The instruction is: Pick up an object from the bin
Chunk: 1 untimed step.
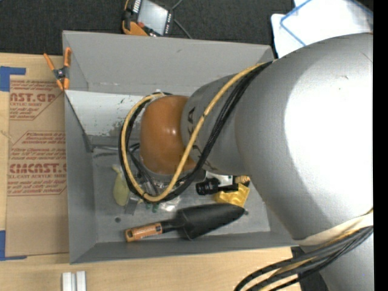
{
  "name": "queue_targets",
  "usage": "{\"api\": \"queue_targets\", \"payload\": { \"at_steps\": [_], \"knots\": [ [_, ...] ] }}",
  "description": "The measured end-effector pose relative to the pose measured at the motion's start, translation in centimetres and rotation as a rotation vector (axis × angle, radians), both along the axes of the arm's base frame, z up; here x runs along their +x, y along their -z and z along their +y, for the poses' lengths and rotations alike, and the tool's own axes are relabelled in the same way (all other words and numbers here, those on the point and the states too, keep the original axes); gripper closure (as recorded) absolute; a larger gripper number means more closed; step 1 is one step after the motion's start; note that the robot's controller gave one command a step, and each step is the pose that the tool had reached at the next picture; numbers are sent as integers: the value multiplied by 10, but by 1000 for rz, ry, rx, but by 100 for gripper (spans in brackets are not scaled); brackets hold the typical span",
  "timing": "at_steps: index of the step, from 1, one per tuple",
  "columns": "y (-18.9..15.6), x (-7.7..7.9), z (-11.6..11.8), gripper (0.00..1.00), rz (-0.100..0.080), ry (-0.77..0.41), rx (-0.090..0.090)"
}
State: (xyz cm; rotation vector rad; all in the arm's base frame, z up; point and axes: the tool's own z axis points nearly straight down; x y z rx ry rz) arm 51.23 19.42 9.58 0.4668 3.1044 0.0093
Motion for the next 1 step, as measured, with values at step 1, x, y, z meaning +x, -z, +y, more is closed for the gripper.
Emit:
{"api": "queue_targets", "payload": {
  "at_steps": [1],
  "knots": [
    [-22, 2, 1, 100, -6, 0, 3]
  ]
}}
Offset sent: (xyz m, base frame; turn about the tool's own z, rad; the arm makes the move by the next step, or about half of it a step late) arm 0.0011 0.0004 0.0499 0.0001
